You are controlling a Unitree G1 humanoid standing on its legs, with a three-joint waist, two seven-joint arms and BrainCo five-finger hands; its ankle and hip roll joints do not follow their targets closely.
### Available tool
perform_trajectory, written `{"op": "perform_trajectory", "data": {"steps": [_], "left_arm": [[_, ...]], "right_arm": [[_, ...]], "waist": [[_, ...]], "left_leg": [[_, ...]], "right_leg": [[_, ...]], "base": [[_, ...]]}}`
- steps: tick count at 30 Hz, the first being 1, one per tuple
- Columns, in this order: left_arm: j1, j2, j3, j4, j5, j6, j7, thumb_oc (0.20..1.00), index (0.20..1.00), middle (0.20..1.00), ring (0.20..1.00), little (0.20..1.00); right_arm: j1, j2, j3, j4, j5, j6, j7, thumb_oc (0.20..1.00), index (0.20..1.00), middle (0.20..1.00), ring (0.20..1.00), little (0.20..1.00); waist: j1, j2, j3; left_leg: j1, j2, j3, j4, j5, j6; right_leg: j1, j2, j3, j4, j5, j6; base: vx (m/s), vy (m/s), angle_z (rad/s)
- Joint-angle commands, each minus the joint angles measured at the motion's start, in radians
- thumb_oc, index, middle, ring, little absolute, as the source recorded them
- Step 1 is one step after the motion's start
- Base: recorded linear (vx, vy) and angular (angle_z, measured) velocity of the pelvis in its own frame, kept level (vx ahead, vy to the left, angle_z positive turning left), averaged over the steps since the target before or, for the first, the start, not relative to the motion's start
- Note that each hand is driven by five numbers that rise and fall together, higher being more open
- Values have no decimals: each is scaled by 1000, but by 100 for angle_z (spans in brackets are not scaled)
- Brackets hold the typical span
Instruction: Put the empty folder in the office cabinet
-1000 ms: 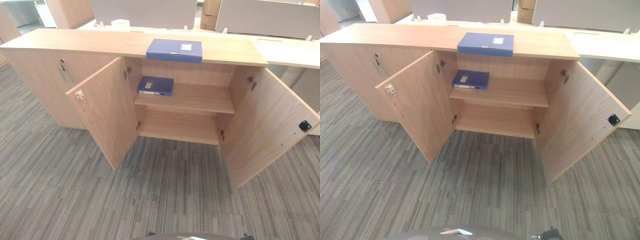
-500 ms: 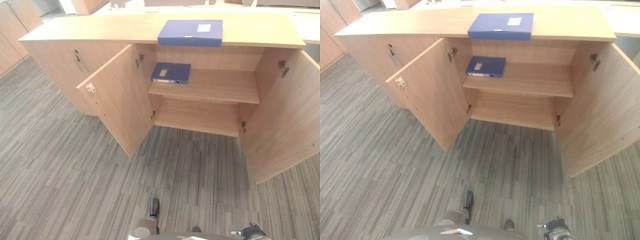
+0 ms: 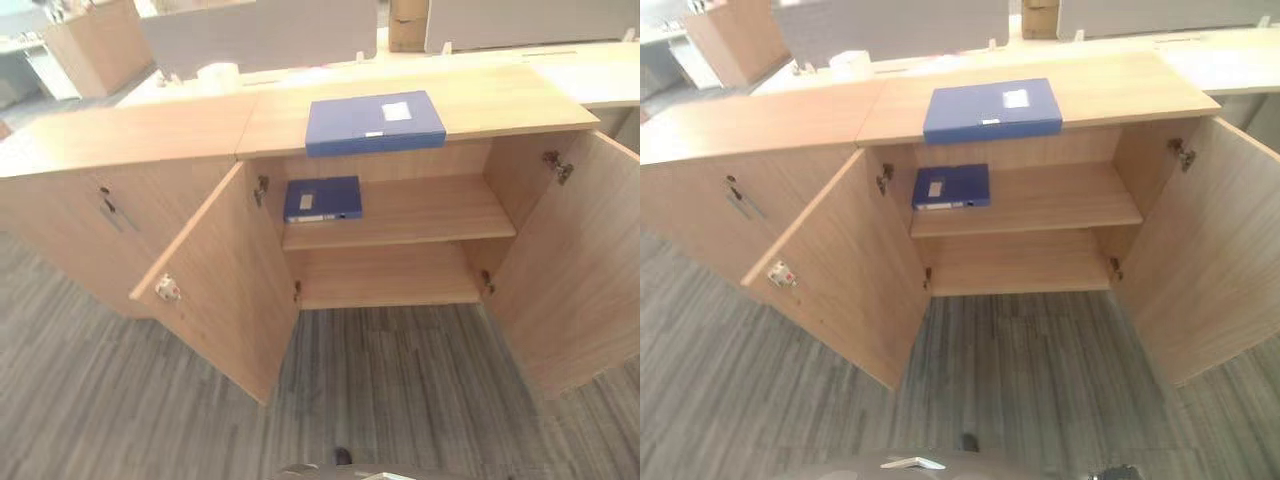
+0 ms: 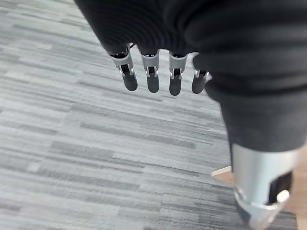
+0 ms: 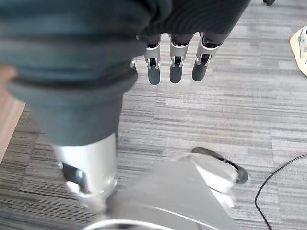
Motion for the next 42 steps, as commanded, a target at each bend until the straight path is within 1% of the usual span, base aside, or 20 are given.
{"op": "perform_trajectory", "data": {"steps": [1,3,4,6,8,9,11,15,16,18,27,32,34,35,37,38,39,40,41,42], "left_arm": [[25,1,11,-13,-59,-16,18,1000,1000,1000,1000,1000],[25,0,11,-13,-59,-16,18,1000,1000,1000,1000,1000],[18,7,0,-23,-60,-21,20,1000,1000,1000,1000,1000],[14,13,1,-18,-63,-21,21,1000,1000,1000,1000,1000],[12,16,5,-2,-54,-21,24,1000,1000,1000,1000,1000],[12,17,6,5,-52,-19,24,1000,1000,1000,1000,1000],[14,13,8,21,-24,-17,22,1000,1000,1000,1000,1000],[14,13,8,21,-23,-17,22,1000,1000,1000,1000,1000],[18,6,31,54,-19,-8,21,1000,1000,1000,1000,1000],[12,9,34,58,-21,-6,24,1000,1000,1000,1000,1000],[-17,14,30,30,-61,-16,47,1000,1000,1000,1000,1000],[-24,29,41,20,-80,-17,56,1000,1000,1000,1000,1000],[-26,31,43,19,-82,-16,54,1000,1000,1000,1000,1000],[-25,33,45,19,-84,-15,53,1000,1000,1000,1000,1000],[-28,34,44,15,-85,-11,46,1000,1000,1000,1000,1000],[-29,35,43,14,-87,-11,45,1000,1000,1000,1000,1000],[-29,35,43,14,-87,-11,45,1000,1000,1000,1000,1000],[-32,33,42,10,-91,-12,45,1000,1000,1000,1000,1000],[-39,32,33,7,-92,-14,46,1000,1000,1000,1000,1000],[-39,30,32,6,-92,-13,45,1000,1000,1000,1000,1000]], "right_arm": [[-83,-83,-16,-18,66,2,-37,1000,1000,1000,1000,1000],[-84,-83,-16,-17,67,2,-38,1000,1000,1000,1000,1000],[-95,-82,-10,-27,78,0,-42,1000,1000,1000,1000,1000],[-104,-82,-11,-33,94,1,-49,1000,1000,1000,1000,1000],[-104,-75,-15,-27,104,2,-53,1000,1000,1000,1000,1000],[-101,-75,-14,-24,104,3,-53,1000,1000,1000,1000,1000],[-82,-66,-15,-14,99,4,-51,1000,1000,1000,1000,1000],[-82,-66,-14,-15,99,4,-51,1000,1000,1000,1000,1000],[-48,-55,-5,-6,90,0,-47,1000,1000,1000,1000,1000],[-42,-49,2,-23,107,-10,-47,1000,1000,1000,1000,1000],[-39,-49,11,-55,145,-28,-64,1000,1000,1000,1000,1000],[-18,-38,19,-37,145,-30,-64,1000,1000,1000,1000,1000],[-16,-38,20,-33,143,-30,-62,1000,1000,1000,1000,1000],[-12,-39,20,-28,140,-29,-62,1000,1000,1000,1000,1000],[-8,-42,20,-23,137,-29,-59,1000,1000,1000,1000,1000],[-9,-44,19,-23,138,-29,-59,1000,1000,1000,1000,1000],[-9,-44,19,-23,138,-29,-59,1000,1000,1000,1000,1000],[-10,-49,18,-26,140,-30,-60,1000,1000,1000,1000,1000],[-19,-59,20,-33,142,-30,-65,1000,1000,1000,1000,1000],[-24,-63,20,-34,142,-30,-67,1000,1000,1000,1000,1000]], "waist": [[0,39,79],[1,40,79],[-22,51,108],[-49,38,135],[-71,22,154],[-78,14,158],[-80,-8,151],[-82,-8,152],[-90,-19,117],[-99,-26,111],[-109,-35,127],[-110,-45,127],[-108,-46,129],[-106,-50,132],[-101,-61,145],[-98,-66,154],[-98,-66,154],[-95,-72,166],[-90,-82,187],[-88,-83,188]], "left_leg": [[-74,58,-111,1,-4,-99],[-74,60,-111,1,-6,-101],[-67,78,-130,1,-11,-106],[-46,73,-151,1,-22,-108],[-11,73,-167,1,-42,-109],[-2,73,-171,1,-46,-110],[11,72,-183,1,-58,-114],[12,73,-185,1,-58,-114],[9,115,-190,1,-62,-137],[-3,138,-194,1,-55,-153],[-12,182,-190,1,-50,-183],[24,218,-195,1,-61,-197],[35,224,-194,1,-60,-198],[30,228,-198,36,-71,-197],[-24,217,-200,172,-98,-197],[-57,205,-203,242,-92,-198],[-57,205,-203,242,-92,-198],[-98,185,-213,325,-77,-197],[-182,162,-216,431,-55,-190],[-214,161,-205,424,-60,-185]], "right_leg": [[19,8,-88,-207,171,-31],[17,9,-88,-204,168,-33],[-34,66,-72,-302,104,-43],[-64,123,-18,-447,113,-31],[-83,168,24,-536,145,-18],[-91,182,30,-551,155,-15],[-46,190,17,-608,160,-20],[-43,190,15,-611,161,-20],[1,240,-19,-670,144,-38],[2,262,-21,-670,126,-50],[9,297,-34,-670,90,-68],[36,332,-34,-658,58,-93],[45,337,-34,-655,50,-97],[52,341,-31,-647,37,-103],[68,336,-29,-629,13,-117],[77,332,-30,-625,8,-123],[77,332,-30,-625,8,-123],[84,326,-31,-622,8,-130],[95,320,-32,-615,-2,-141],[100,317,-35,-617,-6,-139]], "base": [[75,55,0],[35,-51,-1],[69,-143,18],[131,-166,13],[174,-123,7],[162,-139,43],[125,-131,62],[62,-86,31],[235,-357,-15],[190,-310,17],[44,-112,3],[100,-154,6],[89,-125,-3],[57,-115,-1],[56,-153,2],[13,-81,6],[-2,-75,5],[3,-89,-3],[37,-88,-9],[110,-29,5]]}}
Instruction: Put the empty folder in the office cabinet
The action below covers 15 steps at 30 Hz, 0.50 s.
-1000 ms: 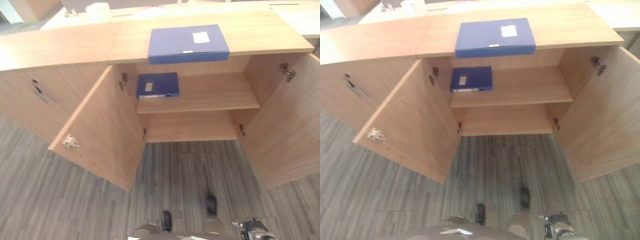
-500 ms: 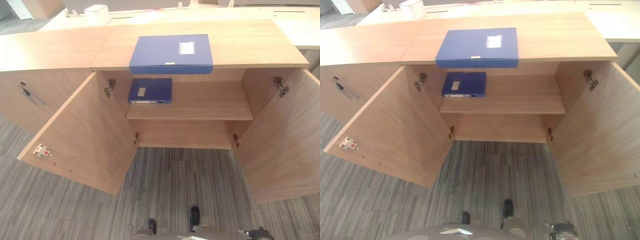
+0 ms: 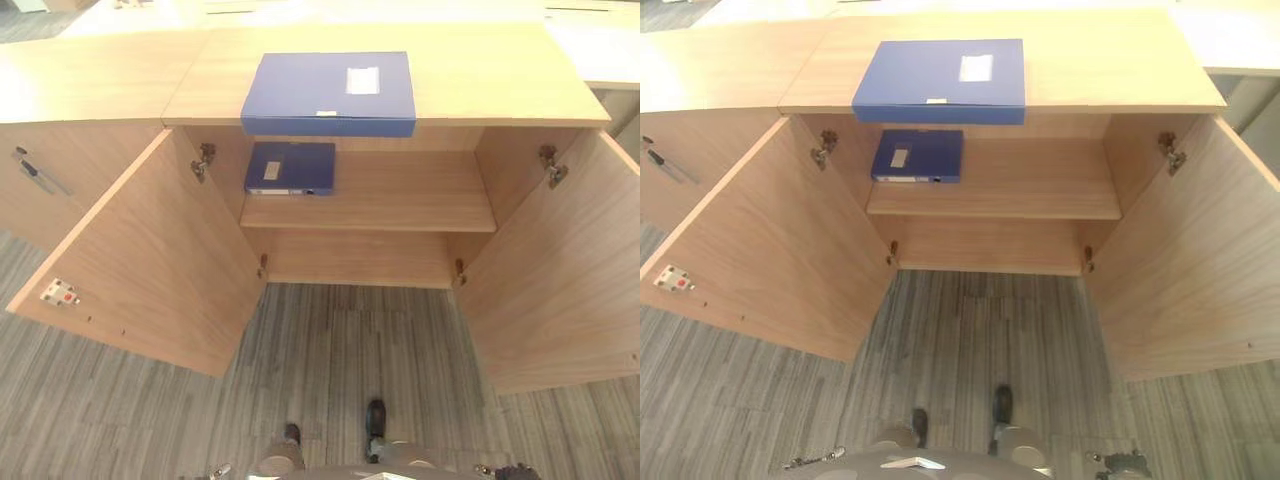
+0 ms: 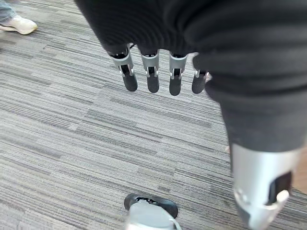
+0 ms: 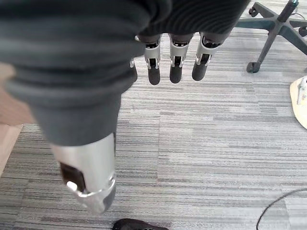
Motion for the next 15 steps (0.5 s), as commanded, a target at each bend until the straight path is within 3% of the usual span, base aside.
{"op": "perform_trajectory", "data": {"steps": [1,3,4,5,6,7,10,14,15], "left_arm": [[8,30,2,8,-18,3,13,1000,1000,1000,1000,1000],[15,27,-2,12,-13,4,11,1000,1000,1000,1000,1000],[20,25,-6,14,-11,3,12,1000,1000,1000,1000,1000],[20,26,-11,17,-9,2,13,1000,1000,1000,1000,1000],[20,26,-11,17,-9,2,13,1000,1000,1000,1000,1000],[28,23,-8,36,9,5,6,1000,1000,1000,1000,1000],[45,18,6,51,24,4,9,1000,1000,1000,1000,1000],[45,18,6,51,24,3,9,1000,1000,1000,1000,1000],[39,27,5,43,25,-4,15,1000,1000,1000,1000,1000]], "right_arm": [[-32,-43,46,10,24,-8,-27,1000,1000,1000,1000,1000],[-36,-46,46,5,22,-7,-28,1000,1000,1000,1000,1000],[-38,-48,47,-1,20,-8,-29,1000,1000,1000,1000,1000],[-40,-50,47,-2,18,-9,-30,1000,1000,1000,1000,1000],[-40,-50,47,-2,18,-9,-30,1000,1000,1000,1000,1000],[-41,-45,47,0,8,-9,-28,1000,1000,1000,1000,1000],[-32,-36,31,4,6,-9,-27,1000,1000,1000,1000,1000],[-32,-36,31,4,6,-9,-27,1000,1000,1000,1000,1000],[-45,-12,33,-2,13,-5,-22,1000,1000,1000,1000,1000]], "waist": [[-9,-8,16],[4,2,9],[14,14,2],[24,20,1],[25,18,3],[31,29,-19],[24,39,-50],[26,39,-50],[19,36,-57]], "left_leg": [[-84,-35,-3,-88,-58,87],[-90,-26,-16,-197,-9,81],[-109,-22,-30,-291,58,73],[-135,-22,-40,-346,92,65],[-128,-24,-39,-354,96,65],[-88,-19,-42,-439,99,63],[-43,-34,-29,-457,92,69],[-42,-35,-27,-457,91,70],[-20,-62,22,-457,56,98]], "right_leg": [[72,-33,2,49,-145,65],[93,-27,6,34,-153,74],[111,-17,12,24,-163,78],[128,-12,18,16,-170,80],[132,-14,18,15,-172,80],[156,-2,34,6,-187,87],[148,-25,42,3,-181,107],[148,-25,44,3,-182,107],[117,-80,77,4,-156,145]], "base": [[187,44,7],[238,86,-23],[249,113,-85],[185,80,-54],[256,106,-9],[255,143,14],[200,183,-56],[57,99,-30],[204,389,-15]]}}
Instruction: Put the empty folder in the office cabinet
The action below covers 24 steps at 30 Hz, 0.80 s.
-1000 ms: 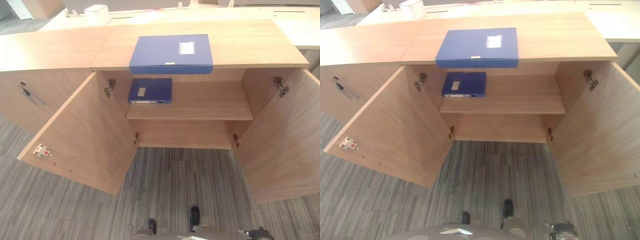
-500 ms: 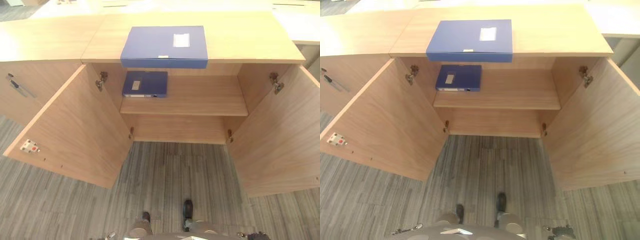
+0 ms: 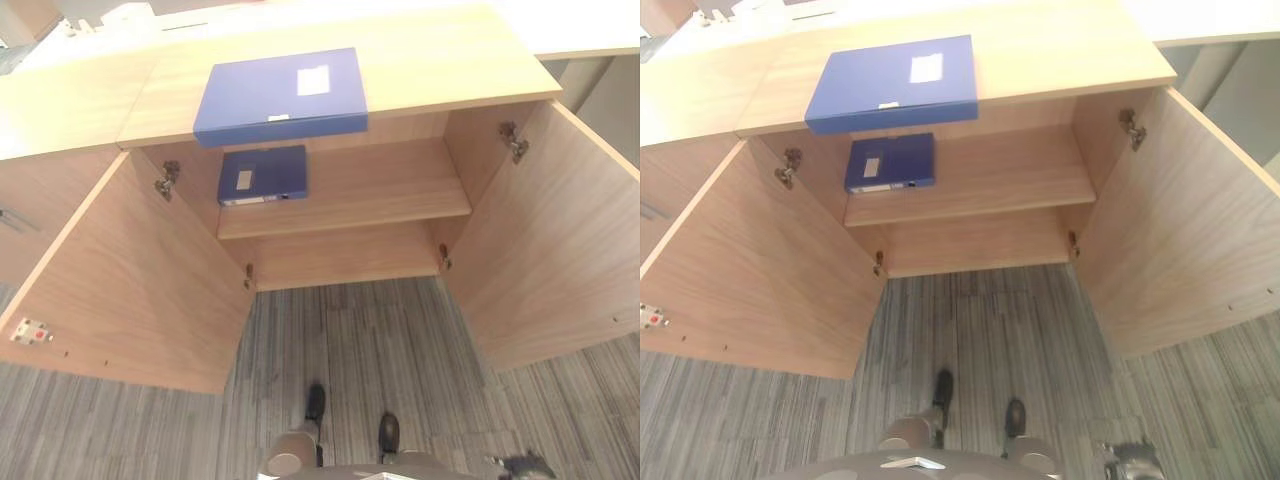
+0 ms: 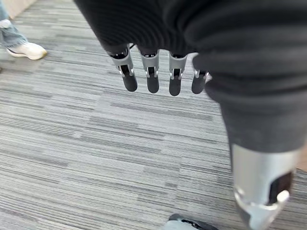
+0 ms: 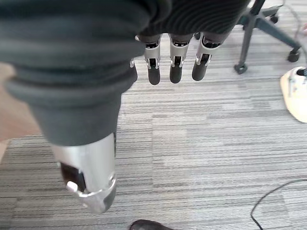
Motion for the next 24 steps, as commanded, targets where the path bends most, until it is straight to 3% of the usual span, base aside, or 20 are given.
{"op": "perform_trajectory", "data": {"steps": [1,8,13,14,15,17,21,22,24], "left_arm": [[11,80,12,-6,16,-13,23,1000,1000,1000,1000,1000],[-18,103,-6,-92,-10,-43,48,1000,1000,1000,1000,1000],[-29,110,-17,-147,-12,-59,64,1000,1000,1000,1000,1000],[-31,111,-19,-157,-10,-62,66,1000,1000,1000,1000,1000],[-35,117,-16,-168,-25,-66,71,1000,1000,1000,1000,1000],[-37,120,-18,-172,-32,-67,72,1000,1000,1000,1000,1000],[-57,124,-37,-196,-63,-76,77,1000,1000,1000,1000,1000],[-65,120,-47,-199,-61,-79,75,1000,1000,1000,1000,1000],[-67,117,-49,-197,-55,-79,73,1000,1000,1000,1000,1000]], "right_arm": [[-51,30,-1,-5,17,1,-11,1000,1000,1000,1000,1000],[-60,45,-3,-26,36,-3,-19,1000,1000,1000,1000,1000],[-63,41,-10,-32,32,-6,-28,1000,1000,1000,1000,1000],[-63,41,-10,-35,33,-7,-29,1000,1000,1000,1000,1000],[-72,44,-7,-44,39,-10,-33,1000,1000,1000,1000,1000],[-76,46,-4,-48,43,-11,-36,1000,1000,1000,1000,1000],[-101,47,14,-64,83,-23,-54,1000,1000,1000,1000,1000],[-103,45,22,-64,90,-25,-56,1000,1000,1000,1000,1000],[-96,47,24,-61,88,-26,-54,1000,1000,1000,1000,1000]], "waist": [[10,-58,-7],[6,-60,10],[14,-67,35],[16,-72,43],[16,-86,68],[14,-87,76],[-20,-75,131],[-33,-85,151],[-35,-93,154]], "left_leg": [[-46,-56,48,-5,-105,-6],[-68,-87,61,-5,-120,20],[-69,-104,67,-5,-138,35],[-64,-104,68,-5,-145,36],[-59,-104,75,-5,-155,34],[-62,-98,74,-5,-156,33],[-66,-75,55,-5,-145,32],[-50,-82,43,-5,-147,33],[-44,-84,37,-5,-148,30]], "right_leg": [[51,-134,56,-2,-99,154],[5,-182,67,34,-77,185],[-52,-245,25,139,-45,213],[-70,-259,12,168,-28,213],[-120,-286,-19,187,60,208],[-146,-281,-25,177,78,199],[-292,-173,30,135,81,169],[-318,-137,29,95,92,172],[-287,-133,17,55,90,172]], "base": [[242,488,-44],[27,125,-16],[1,122,1],[-51,58,-7],[-45,17,-7],[-36,-33,-17],[21,-37,-11],[93,-41,-2],[79,-97,17]]}}
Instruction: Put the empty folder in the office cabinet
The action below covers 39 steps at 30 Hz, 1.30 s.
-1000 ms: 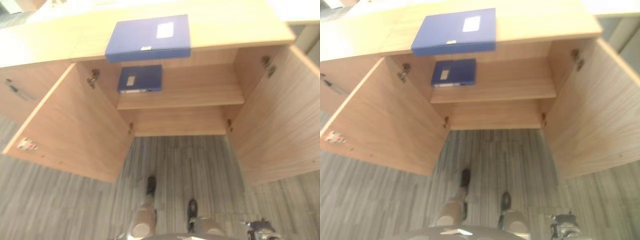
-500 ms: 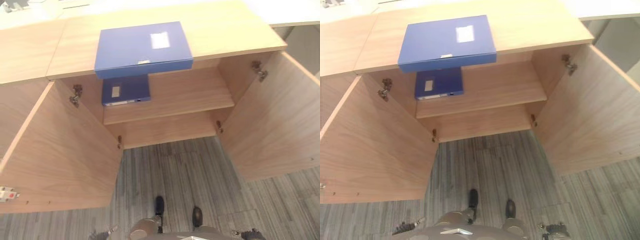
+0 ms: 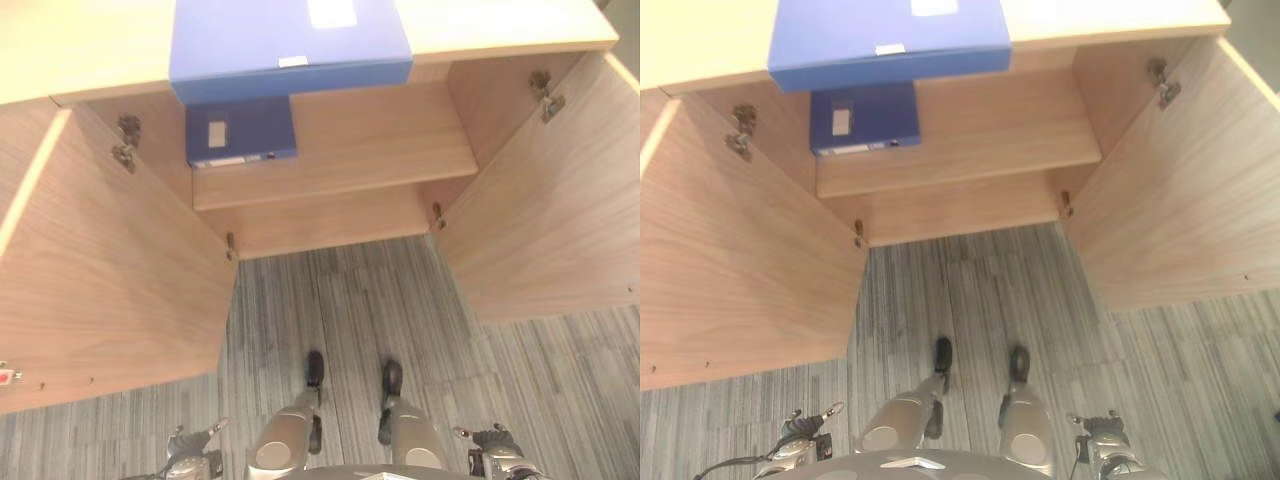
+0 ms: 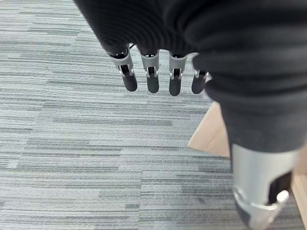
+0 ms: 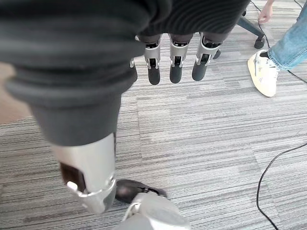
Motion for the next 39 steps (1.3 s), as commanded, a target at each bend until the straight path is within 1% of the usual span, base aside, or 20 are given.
{"op": "perform_trajectory", "data": {"steps": [1,4,5,10,21,22,23,24,25,26,27,28,29,30,31,32,34,35,36,39], "left_arm": [[28,35,-2,-9,-13,-24,21,1000,1000,1000,1000,1000],[29,33,4,-5,-16,-25,21,1000,1000,1000,1000,1000],[34,26,10,0,-22,-23,25,1000,1000,1000,1000,1000],[43,19,6,3,-20,-19,25,1000,1000,1000,1000,1000],[55,8,-1,2,-11,-17,25,1000,1000,1000,1000,1000],[55,9,-6,-8,-4,-20,28,1000,1000,1000,1000,1000],[48,16,-22,-53,23,-30,45,1000,1000,1000,1000,1000],[48,15,-22,-54,23,-29,46,1000,1000,1000,1000,1000],[34,38,-59,-175,81,-46,76,1000,1000,1000,1000,1000],[36,38,-59,-178,81,-44,77,1000,1000,1000,1000,1000],[31,81,-97,-397,163,-61,112,1000,1000,1000,1000,1000],[31,81,-96,-398,163,-60,112,1000,1000,1000,1000,1000],[16,125,-102,-551,227,-66,141,1000,1000,1000,1000,1000],[18,126,-101,-555,229,-63,141,1000,1000,1000,1000,1000],[5,152,-98,-612,278,-62,165,1000,1000,1000,1000,1000],[-45,206,-96,-681,398,-50,243,1000,1000,1000,1000,1000],[-45,206,-96,-683,400,-48,245,1000,1000,1000,1000,1000],[-122,285,-73,-807,579,-23,358,1000,1000,1000,1000,1000],[-120,285,-72,-810,582,-21,358,1000,1000,1000,1000,1000],[-147,337,-16,-952,730,6,437,1000,1000,1000,1000,1000]], "right_arm": [[14,-34,23,1,40,-13,-35,1000,1000,1000,1000,1000],[14,-34,26,4,37,-12,-33,1000,1000,1000,1000,1000],[13,-45,32,2,32,-17,-37,1000,1000,1000,1000,1000],[3,-59,22,-32,59,-30,-50,1000,1000,1000,1000,1000],[18,-45,37,-47,50,-35,-46,1000,1000,1000,1000,1000],[18,-43,37,-45,49,-37,-47,1000,1000,1000,1000,1000],[18,-39,38,-43,50,-39,-50,1000,1000,1000,1000,1000],[18,-39,38,-43,50,-39,-50,1000,1000,1000,1000,1000],[19,-35,42,-52,49,-45,-57,1000,1000,1000,1000,1000],[20,-35,41,-52,49,-45,-57,1000,1000,1000,1000,1000],[25,-36,43,-81,53,-55,-70,1000,1000,1000,1000,1000],[25,-35,43,-81,52,-55,-71,1000,1000,1000,1000,1000],[29,-34,42,-102,54,-62,-79,1000,1000,1000,1000,1000],[29,-33,42,-102,54,-61,-79,1000,1000,1000,1000,1000],[33,-31,40,-110,55,-64,-82,1000,1000,1000,1000,1000],[41,-29,42,-112,51,-67,-84,1000,1000,1000,1000,1000],[41,-28,42,-112,51,-67,-84,1000,1000,1000,1000,1000],[57,-27,39,-108,47,-71,-90,1000,1000,1000,1000,1000],[56,-26,39,-107,47,-71,-90,1000,1000,1000,1000,1000],[76,-21,32,-92,40,-71,-93,1000,1000,1000,1000,1000]], "waist": [[-10,-44,-10],[-10,-49,-15],[-2,-61,-24],[1,-66,-24],[-2,-63,-44],[-2,-62,-45],[-6,-61,-48],[-5,-62,-47],[-10,-61,-50],[-9,-61,-50],[-12,-60,-49],[-13,-61,-51],[-16,-62,-53],[-15,-63,-54],[-17,-64,-54],[-22,-66,-60],[-21,-67,-59],[-26,-72,-67],[-26,-72,-67],[-27,-76,-79]], "left_leg": [[37,-14,-17,-8,-109,-84],[30,-12,-20,-8,-109,-87],[13,6,-28,-8,-103,-100],[15,24,-32,-8,-104,-112],[51,37,-18,-8,-123,-121],[54,37,-15,-8,-125,-121],[58,37,-9,-8,-128,-122],[58,37,-9,-8,-128,-122],[59,38,-4,-8,-130,-124],[60,38,-3,-8,-130,-124],[63,41,1,-8,-134,-126],[59,40,1,-8,-131,-125],[52,42,2,-8,-130,-127],[53,42,2,-8,-131,-127],[50,44,3,-8,-131,-128],[48,46,7,-8,-135,-130],[48,46,7,-8,-135,-130],[51,48,11,-8,-143,-132],[52,48,11,-8,-143,-133],[62,50,16,-8,-155,-134]], "right_leg": [[36,5,-18,-84,114,12],[39,12,-24,-98,119,10],[42,18,-49,-112,119,7],[57,31,-57,-112,103,-3],[105,33,-58,-112,69,-8],[108,31,-57,-112,68,-7],[111,30,-55,-112,66,-7],[112,30,-55,-112,66,-7],[113,29,-52,-112,65,-6],[113,29,-52,-112,65,-6],[116,31,-47,-112,64,-4],[112,30,-47,-112,66,-4],[107,28,-45,-112,67,-1],[107,28,-45,-112,67,-1],[106,28,-44,-112,66,0],[105,27,-42,-112,65,3],[105,27,-42,-112,65,3],[108,27,-40,-112,63,6],[109,27,-40,-112,62,6],[117,27,-37,-112,56,9]], "base": [[67,-124,60],[40,-135,53],[25,-156,6],[43,-107,13],[19,-20,1],[0,0,0],[0,0,0],[0,0,0],[0,0,0],[0,0,0],[0,0,0],[0,0,0],[-25,-4,-3],[-27,-5,-7],[-18,0,-9],[-18,0,-11],[-3,-3,-16],[3,-6,-22],[9,-10,-14],[11,-5,0]]}}
